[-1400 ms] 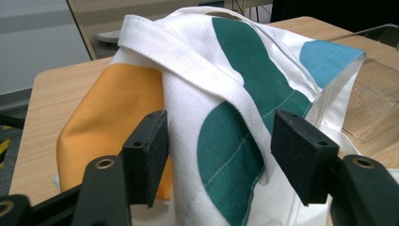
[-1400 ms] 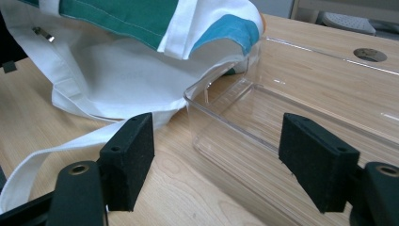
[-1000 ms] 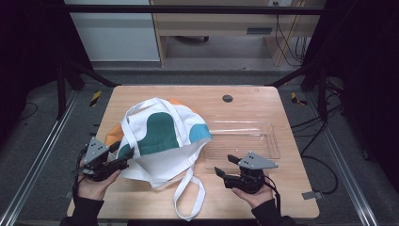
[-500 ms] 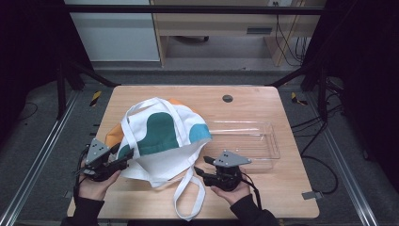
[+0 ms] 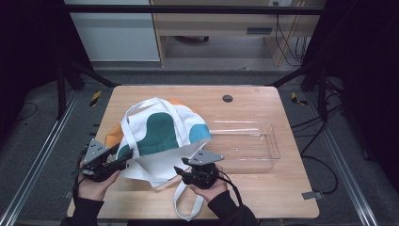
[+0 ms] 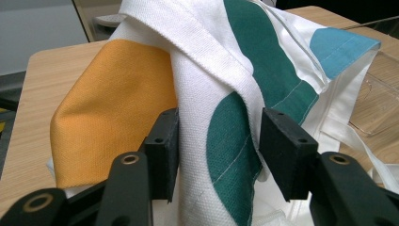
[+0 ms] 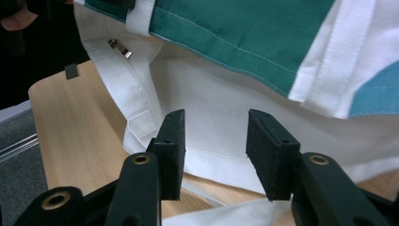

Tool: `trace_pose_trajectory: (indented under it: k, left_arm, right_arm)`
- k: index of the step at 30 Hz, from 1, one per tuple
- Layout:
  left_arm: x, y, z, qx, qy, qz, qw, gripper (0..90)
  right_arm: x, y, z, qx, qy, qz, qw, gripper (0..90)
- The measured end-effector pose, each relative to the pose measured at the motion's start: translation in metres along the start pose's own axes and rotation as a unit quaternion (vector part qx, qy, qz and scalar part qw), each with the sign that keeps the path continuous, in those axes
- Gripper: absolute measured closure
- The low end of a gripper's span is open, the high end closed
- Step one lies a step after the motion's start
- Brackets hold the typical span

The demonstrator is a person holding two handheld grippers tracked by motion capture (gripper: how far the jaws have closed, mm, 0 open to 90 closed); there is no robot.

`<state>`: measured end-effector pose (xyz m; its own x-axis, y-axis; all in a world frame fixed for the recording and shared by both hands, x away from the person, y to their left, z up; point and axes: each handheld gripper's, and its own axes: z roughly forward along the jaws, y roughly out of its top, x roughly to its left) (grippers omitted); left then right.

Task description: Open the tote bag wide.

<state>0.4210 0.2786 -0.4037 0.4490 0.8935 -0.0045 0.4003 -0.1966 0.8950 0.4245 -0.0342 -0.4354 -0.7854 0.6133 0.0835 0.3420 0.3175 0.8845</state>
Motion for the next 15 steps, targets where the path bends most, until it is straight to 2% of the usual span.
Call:
trace_pose_trajectory:
  k: [7,8,15]
  left_arm:
    - [0.000,0.000,0.000,0.007,0.000,0.000,1.0000,58.1]
    - [-0.001,0.001,0.000,0.011,0.001,0.000,0.9999,61.0]
    - [-0.001,0.002,0.001,0.015,0.006,0.005,0.9999,70.1]
  right_arm:
    - [0.011,-0.004,0.026,0.005,0.002,0.005,1.0000,67.1]
    - [0.014,-0.005,0.033,0.008,-0.001,0.008,0.9999,69.2]
    - [0.019,-0.013,0.051,0.024,-0.016,0.003,0.9996,76.8]
